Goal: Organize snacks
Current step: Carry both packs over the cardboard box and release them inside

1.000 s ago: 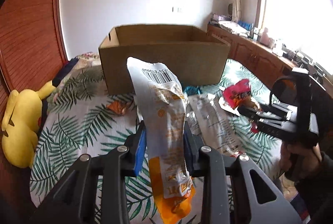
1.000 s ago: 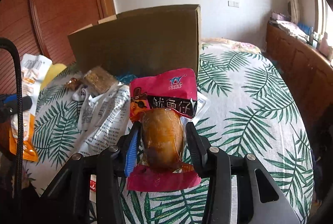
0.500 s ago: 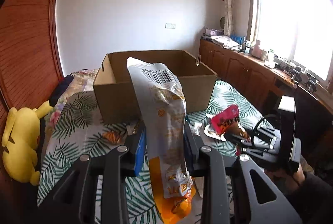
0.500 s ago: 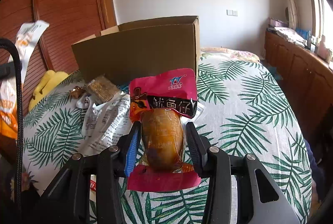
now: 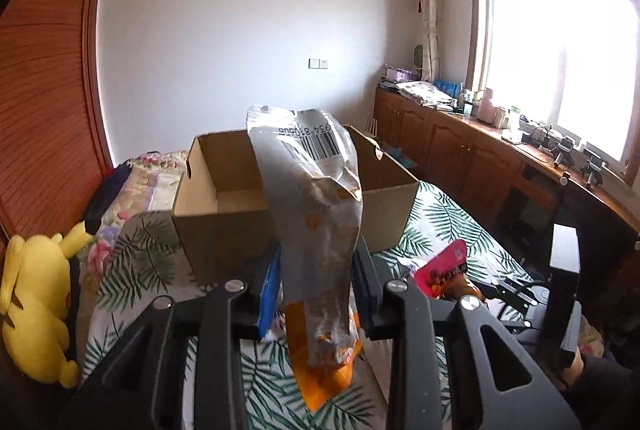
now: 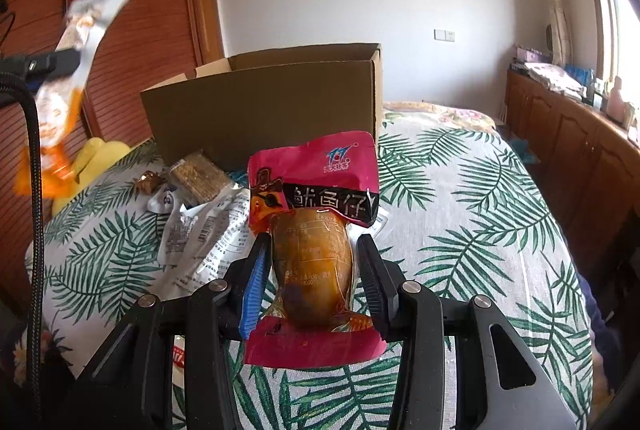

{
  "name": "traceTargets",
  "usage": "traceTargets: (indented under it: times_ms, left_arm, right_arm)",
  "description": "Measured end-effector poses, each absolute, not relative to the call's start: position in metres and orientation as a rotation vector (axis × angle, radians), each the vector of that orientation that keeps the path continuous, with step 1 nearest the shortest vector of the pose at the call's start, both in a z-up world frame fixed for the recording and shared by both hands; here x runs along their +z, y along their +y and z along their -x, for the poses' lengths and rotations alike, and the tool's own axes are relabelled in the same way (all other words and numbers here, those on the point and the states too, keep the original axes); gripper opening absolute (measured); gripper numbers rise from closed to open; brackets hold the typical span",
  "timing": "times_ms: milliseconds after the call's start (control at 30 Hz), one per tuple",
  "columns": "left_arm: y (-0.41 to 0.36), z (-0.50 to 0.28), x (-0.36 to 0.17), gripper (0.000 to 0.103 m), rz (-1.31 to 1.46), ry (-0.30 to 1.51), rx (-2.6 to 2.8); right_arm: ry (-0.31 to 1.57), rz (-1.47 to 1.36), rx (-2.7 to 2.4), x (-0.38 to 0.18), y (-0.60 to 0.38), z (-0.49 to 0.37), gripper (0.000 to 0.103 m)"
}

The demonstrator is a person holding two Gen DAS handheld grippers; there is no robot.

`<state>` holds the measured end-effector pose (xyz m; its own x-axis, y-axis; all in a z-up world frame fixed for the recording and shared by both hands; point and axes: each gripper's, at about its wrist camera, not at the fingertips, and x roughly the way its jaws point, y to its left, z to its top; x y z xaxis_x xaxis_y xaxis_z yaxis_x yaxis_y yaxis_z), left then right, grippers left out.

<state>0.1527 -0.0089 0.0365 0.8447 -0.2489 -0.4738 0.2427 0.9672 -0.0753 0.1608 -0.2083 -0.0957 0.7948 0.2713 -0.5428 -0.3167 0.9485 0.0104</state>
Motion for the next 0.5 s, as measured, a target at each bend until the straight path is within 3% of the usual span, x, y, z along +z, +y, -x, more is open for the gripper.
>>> traceTargets:
  times_ms: [500]
  left_arm:
    - [-0.002,-0.224,0.061,0.03,-0.006,0.464,-0.339]
  right_arm:
    - [0.491,0.131,0.33,-0.031,-0.199,-0.197,0.043]
